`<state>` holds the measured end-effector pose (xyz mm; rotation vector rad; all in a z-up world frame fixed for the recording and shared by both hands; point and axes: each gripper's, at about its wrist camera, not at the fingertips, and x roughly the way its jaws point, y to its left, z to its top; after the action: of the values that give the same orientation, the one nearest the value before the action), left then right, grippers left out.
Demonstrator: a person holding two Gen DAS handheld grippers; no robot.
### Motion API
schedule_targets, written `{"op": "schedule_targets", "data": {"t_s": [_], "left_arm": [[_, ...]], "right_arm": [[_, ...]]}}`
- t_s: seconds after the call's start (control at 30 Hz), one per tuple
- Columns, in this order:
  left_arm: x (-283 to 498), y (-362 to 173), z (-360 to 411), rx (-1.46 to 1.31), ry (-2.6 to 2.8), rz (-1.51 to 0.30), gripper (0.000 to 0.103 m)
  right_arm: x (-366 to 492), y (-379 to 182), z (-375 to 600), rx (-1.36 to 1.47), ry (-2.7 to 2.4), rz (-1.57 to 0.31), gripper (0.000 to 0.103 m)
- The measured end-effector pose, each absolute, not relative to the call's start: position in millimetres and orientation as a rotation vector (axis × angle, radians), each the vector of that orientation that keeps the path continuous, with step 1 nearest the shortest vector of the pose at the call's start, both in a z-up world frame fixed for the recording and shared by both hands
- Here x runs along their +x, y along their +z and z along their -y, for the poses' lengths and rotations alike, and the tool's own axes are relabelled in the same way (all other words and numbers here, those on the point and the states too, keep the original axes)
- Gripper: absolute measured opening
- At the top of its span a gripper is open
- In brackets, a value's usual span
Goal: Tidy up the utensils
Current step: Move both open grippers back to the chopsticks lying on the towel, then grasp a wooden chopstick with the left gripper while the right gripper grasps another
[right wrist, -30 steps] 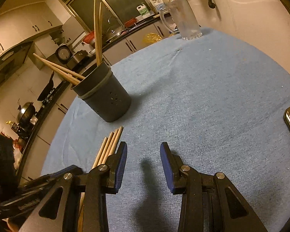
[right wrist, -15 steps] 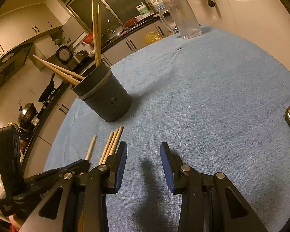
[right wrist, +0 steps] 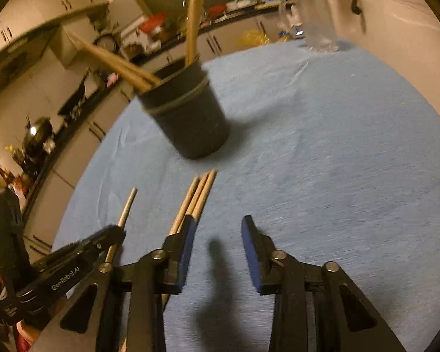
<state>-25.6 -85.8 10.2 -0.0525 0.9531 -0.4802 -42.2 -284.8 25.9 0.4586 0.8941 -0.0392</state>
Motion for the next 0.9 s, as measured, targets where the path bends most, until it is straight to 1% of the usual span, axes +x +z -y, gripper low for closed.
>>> {"op": "schedule_targets", "data": {"t_s": [0.07,0.3,0.37,0.5,0.8,0.9], "left_arm": [[-25.0,8.7,83.7,-0.065,-0.487,-0.956,0.008],[-26.2,8.8,81.6,-0.068,-0.495,-0.953,0.008],[-26.6,8.9,79.4,-0.076,-0.501,-0.955,0.008],[-24.4,8.3,76.7,-0.090,-0.510,-0.960,0.008],[-25.2,9.7,78.7,-0.072,-0.504,-0.957,0.008],[-26.6,10.3,80.8,-0.063,-0.502,-0.952,0.007]], "right_arm": [[-33.9,22.2,278.3,0.444,-0.044,-0.939,0.023],[-16.5,22.7,256.8,0.385,-0.066,-0.986,0.020],[-14.2,24.7,250.8,0.337,-0.099,-0.989,0.016],[-10.8,23.6,251.3,0.284,-0.138,-1.024,0.013],[10.1,26.1,259.2,0.239,-0.147,-1.108,0.013],[16.0,25.8,261.7,0.247,-0.123,-1.116,0.012]]}}
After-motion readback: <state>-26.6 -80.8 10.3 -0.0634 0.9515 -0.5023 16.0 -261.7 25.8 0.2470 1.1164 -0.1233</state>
